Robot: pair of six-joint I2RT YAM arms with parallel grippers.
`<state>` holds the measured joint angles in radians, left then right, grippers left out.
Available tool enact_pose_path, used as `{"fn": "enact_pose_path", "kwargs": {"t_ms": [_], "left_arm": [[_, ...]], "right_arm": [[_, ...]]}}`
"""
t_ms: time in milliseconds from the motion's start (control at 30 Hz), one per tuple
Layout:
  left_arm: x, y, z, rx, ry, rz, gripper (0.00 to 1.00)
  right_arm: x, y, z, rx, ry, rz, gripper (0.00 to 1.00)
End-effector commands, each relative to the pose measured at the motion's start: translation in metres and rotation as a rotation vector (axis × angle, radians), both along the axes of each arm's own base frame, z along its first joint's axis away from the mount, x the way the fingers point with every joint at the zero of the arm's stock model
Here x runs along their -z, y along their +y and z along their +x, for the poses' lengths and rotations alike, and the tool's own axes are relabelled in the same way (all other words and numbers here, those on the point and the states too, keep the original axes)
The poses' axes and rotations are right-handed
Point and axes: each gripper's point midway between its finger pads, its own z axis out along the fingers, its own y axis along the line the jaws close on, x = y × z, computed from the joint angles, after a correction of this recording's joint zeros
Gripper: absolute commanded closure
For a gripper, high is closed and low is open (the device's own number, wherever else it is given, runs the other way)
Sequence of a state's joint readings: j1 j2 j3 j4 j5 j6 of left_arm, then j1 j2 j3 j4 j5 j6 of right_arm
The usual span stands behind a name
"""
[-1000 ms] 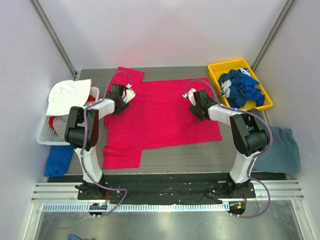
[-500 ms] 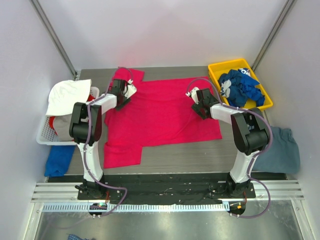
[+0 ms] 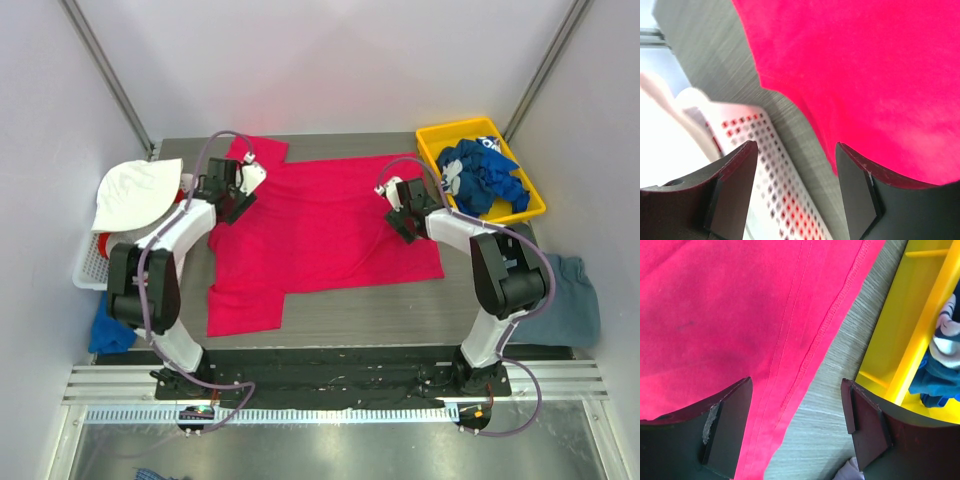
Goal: Fold and stack the t-shirts
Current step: Flatten the tshirt out
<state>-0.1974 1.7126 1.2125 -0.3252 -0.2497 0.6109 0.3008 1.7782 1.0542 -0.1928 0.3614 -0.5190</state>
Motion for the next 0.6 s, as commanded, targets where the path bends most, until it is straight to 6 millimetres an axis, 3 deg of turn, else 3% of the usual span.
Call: {"fn": "enact_pose_path", "kwargs": {"t_ms": [0,67,133,233,267,300,367,567], "left_arm": [[-0.022,-0.013,-0.033,0.021,0.002,-0.104,0.31],[-0.024,-0.016,-0.047,0.037,0.009,-0.102,0.31],[-0.011,-0.019,-0.066,0.055,0.052,-0.103,0.31],[0.003,-0.028,-0.103,0.1,0.143,-0.154,0.31],[0.014,-0.028,-0.124,0.111,0.209,-0.161,0.31],[0.008,-0.031,-0.133,0.131,0.199,-0.177,0.3],[0.015,-0.032,-0.159,0.158,0.257,-0.184,0.3],[0.014,-0.038,-0.198,0.217,0.282,-0.242,0.28]], "right_arm": [[-0.025,0.003,-0.004,0.007,-0.051,0.047,0.21],[-0.024,0.004,-0.007,0.002,-0.045,0.049,0.21],[-0.026,0.004,-0.01,-0.001,-0.041,0.059,0.21],[-0.029,0.012,-0.019,-0.027,-0.019,0.104,0.2],[-0.03,0.016,-0.022,-0.04,-0.009,0.122,0.2],[-0.032,0.016,-0.023,-0.043,-0.009,0.128,0.19],[-0.039,0.019,-0.024,-0.055,-0.016,0.145,0.19],[-0.045,0.024,-0.022,-0.063,-0.024,0.161,0.17]]}}
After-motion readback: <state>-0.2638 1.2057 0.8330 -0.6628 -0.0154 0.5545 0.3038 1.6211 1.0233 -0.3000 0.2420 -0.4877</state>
